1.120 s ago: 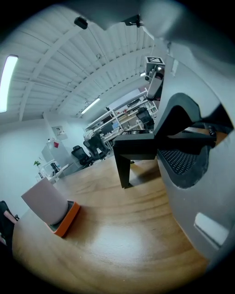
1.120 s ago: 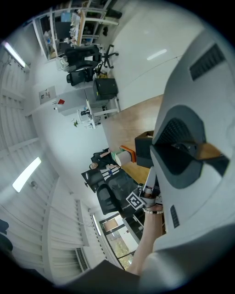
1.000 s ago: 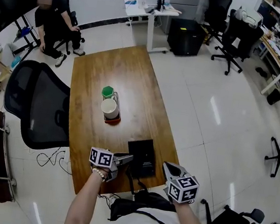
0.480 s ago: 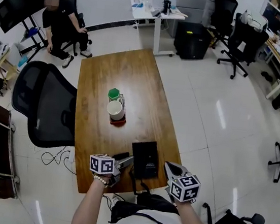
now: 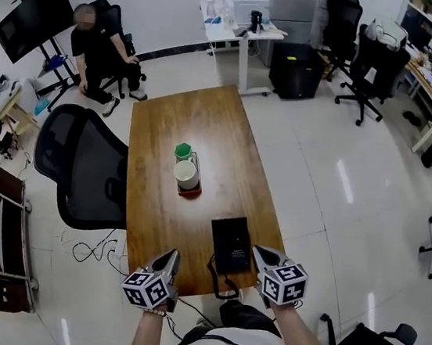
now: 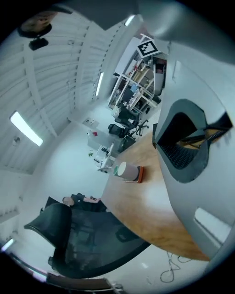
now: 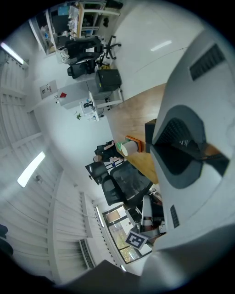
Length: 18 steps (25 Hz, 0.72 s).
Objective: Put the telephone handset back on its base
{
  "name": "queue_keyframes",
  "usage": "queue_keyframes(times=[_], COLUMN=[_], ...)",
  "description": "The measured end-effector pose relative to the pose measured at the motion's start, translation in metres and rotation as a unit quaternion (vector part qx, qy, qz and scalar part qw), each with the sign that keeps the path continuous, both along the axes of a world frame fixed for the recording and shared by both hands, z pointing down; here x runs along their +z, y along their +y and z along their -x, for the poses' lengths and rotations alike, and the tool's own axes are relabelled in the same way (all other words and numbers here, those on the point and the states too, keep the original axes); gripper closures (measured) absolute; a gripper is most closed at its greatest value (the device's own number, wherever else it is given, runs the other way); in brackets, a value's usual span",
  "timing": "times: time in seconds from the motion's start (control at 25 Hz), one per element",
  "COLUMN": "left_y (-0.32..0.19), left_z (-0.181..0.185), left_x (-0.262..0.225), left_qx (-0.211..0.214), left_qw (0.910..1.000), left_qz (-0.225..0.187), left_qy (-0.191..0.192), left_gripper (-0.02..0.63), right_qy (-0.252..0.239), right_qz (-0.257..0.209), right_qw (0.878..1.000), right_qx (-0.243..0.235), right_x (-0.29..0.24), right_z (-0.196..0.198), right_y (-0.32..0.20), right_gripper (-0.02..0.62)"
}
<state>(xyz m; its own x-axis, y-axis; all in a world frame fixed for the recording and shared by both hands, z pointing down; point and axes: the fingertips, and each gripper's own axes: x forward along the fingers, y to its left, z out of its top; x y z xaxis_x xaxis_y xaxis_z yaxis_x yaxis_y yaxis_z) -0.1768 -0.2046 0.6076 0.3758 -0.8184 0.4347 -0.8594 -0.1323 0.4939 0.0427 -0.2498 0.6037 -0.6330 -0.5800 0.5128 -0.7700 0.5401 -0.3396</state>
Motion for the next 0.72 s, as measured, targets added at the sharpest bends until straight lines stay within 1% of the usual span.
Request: queue_keyframes(times=[0.24, 0.32, 0.52, 0.72], left_y=[0.056, 0.07, 0.092, 0.106], left_z=[0.0, 0.0, 0.002, 0.001], left_x=[-0.026, -0.032, -0.033, -0.034], left_qx=[-0.026, -0.029, -0.024, -0.017], left_qw=[0.9966, 0.995, 0.9937, 0.9933], left_qz=[-0.029, -0.037, -0.043, -0.048], left_qy=[-0.073, -0.088, -0.101, -0.104], left_gripper=[0.592, 0.592, 0.592, 0.592], right_qy=[0.0, -0.001, -0.001, 0.007], right_qz=[-0.018, -0.023, -0.031, -0.038], right_qw=[1.0, 0.999, 0.999, 0.999], right_qx=[-0.023, -0.029, -0.026, -0.008], right_x=[-0.017, -0.022, -0.03, -0.034], right_z=[0.034, 0.044, 0.057, 0.053], right_y=[0.032, 0.047, 0.084, 0.117], right_gripper=[0.595, 0.595, 0.595, 0.595])
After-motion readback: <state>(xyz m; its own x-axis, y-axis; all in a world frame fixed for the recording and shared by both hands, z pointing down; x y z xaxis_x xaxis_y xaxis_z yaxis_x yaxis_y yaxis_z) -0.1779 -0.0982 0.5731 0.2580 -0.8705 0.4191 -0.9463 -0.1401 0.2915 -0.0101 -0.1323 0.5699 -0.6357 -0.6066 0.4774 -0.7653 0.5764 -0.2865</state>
